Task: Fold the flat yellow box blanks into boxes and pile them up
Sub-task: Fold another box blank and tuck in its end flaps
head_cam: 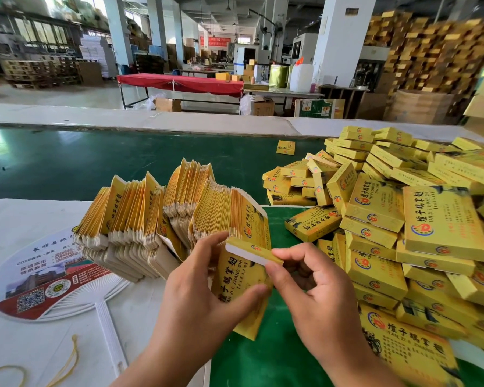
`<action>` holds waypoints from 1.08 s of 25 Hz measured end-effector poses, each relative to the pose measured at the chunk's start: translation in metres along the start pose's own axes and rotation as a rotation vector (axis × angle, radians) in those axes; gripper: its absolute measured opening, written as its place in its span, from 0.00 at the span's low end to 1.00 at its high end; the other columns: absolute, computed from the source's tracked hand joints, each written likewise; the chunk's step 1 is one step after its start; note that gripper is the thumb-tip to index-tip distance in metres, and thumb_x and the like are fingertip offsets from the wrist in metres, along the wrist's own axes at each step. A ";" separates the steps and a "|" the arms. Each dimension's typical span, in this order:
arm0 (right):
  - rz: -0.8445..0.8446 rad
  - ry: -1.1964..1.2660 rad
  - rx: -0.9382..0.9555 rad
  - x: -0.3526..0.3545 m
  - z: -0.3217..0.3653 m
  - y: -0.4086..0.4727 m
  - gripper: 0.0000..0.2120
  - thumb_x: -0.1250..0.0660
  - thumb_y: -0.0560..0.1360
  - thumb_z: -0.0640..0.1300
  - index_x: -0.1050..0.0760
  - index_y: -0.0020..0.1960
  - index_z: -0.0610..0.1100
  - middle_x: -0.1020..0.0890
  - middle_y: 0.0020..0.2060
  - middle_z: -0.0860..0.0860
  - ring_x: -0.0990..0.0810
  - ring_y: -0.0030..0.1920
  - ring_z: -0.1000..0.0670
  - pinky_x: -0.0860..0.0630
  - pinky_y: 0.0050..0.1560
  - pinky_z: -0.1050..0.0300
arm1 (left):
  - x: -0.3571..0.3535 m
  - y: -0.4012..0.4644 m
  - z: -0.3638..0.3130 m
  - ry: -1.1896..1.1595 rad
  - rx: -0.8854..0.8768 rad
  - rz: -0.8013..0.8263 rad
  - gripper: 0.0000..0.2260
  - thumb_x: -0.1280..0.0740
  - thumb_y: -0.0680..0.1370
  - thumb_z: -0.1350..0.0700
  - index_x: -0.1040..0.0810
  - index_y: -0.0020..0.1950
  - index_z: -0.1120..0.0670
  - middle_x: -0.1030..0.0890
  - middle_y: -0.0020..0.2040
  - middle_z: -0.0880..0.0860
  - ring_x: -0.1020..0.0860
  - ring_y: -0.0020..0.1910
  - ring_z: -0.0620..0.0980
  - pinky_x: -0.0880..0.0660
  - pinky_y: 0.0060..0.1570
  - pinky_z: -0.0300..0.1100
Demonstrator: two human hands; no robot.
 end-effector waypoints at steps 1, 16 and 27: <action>-0.009 -0.007 0.000 0.000 0.000 -0.001 0.08 0.29 0.73 0.50 0.20 0.48 0.47 0.19 0.35 0.60 0.20 0.33 0.58 0.27 0.31 0.71 | -0.004 -0.002 -0.002 0.059 0.010 0.024 0.34 0.27 0.61 0.33 0.30 0.63 0.41 0.22 0.48 0.35 0.22 0.48 0.36 0.27 0.43 0.27; 0.016 0.044 -0.069 -0.005 0.002 -0.002 0.07 0.31 0.76 0.51 0.22 0.41 0.50 0.20 0.31 0.56 0.22 0.32 0.56 0.28 0.29 0.69 | -0.019 -0.011 -0.020 0.360 -0.128 0.199 0.35 0.32 0.62 0.44 0.35 0.68 0.47 0.28 0.55 0.41 0.32 0.56 0.37 0.39 0.60 0.24; 0.102 -0.225 0.126 -0.006 0.023 0.001 0.12 0.34 0.77 0.50 0.15 0.54 0.46 0.13 0.47 0.56 0.16 0.46 0.61 0.18 0.42 0.61 | -0.019 -0.011 -0.011 0.340 -0.098 0.170 0.37 0.30 0.65 0.45 0.39 0.72 0.48 0.30 0.59 0.42 0.32 0.61 0.39 0.37 0.61 0.35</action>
Point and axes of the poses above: each hand's wrist, its own y-axis towards the middle knuckle, its own x-axis out of the back of the hand, z = x × y, the point moved 6 cm from there along y, towards the middle knuckle
